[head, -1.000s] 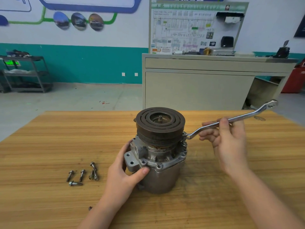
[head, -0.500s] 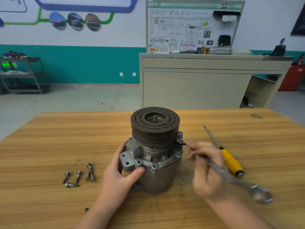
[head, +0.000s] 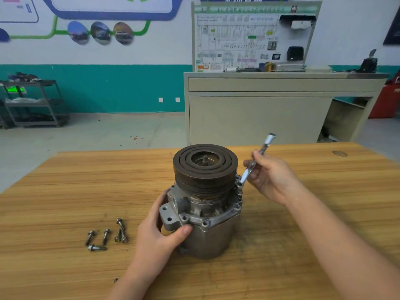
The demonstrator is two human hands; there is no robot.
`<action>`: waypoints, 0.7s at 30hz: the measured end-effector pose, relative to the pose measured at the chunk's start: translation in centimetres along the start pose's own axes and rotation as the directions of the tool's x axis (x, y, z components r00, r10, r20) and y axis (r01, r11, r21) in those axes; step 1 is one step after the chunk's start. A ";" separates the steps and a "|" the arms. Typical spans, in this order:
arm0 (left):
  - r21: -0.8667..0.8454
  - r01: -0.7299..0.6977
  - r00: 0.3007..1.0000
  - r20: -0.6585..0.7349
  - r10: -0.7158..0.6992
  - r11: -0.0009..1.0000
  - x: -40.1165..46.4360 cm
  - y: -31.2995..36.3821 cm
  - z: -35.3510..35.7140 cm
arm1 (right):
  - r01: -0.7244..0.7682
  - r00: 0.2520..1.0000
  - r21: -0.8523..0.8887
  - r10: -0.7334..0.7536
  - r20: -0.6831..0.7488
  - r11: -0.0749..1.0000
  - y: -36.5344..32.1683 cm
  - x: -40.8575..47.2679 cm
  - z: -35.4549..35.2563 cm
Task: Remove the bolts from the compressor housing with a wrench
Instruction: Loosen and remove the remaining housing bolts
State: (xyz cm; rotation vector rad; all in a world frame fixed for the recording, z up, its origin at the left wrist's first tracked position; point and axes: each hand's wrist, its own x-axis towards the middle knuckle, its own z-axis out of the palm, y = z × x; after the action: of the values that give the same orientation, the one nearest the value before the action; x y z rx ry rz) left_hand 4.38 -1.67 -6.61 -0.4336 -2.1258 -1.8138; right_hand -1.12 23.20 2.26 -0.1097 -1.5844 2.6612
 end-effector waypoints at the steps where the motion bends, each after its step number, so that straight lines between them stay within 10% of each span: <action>1: 0.004 -0.004 1.000 0.001 0.004 1.000 0.0 0.1 0.0 | 0.065 0.998 0.062 -0.064 -0.017 0.996 -0.4 -0.3 -0.3; 8: -0.010 0.005 1.000 -0.014 -0.005 1.000 0.0 0.0 0.2 | 0.492 0.837 -0.184 -0.521 -0.169 0.851 0.3 -3.6 -1.2; 21: -0.011 0.017 1.000 -0.010 -0.017 1.000 0.0 0.0 0.1 | 0.769 0.578 -0.332 -0.816 -0.003 0.545 3.8 -7.1 1.2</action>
State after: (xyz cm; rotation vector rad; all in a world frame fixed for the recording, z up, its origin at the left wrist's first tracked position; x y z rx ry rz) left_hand 4.42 -1.55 -6.63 -0.4099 -2.1195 -1.8340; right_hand 5.90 19.80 -0.25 0.3219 -1.4636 1.6451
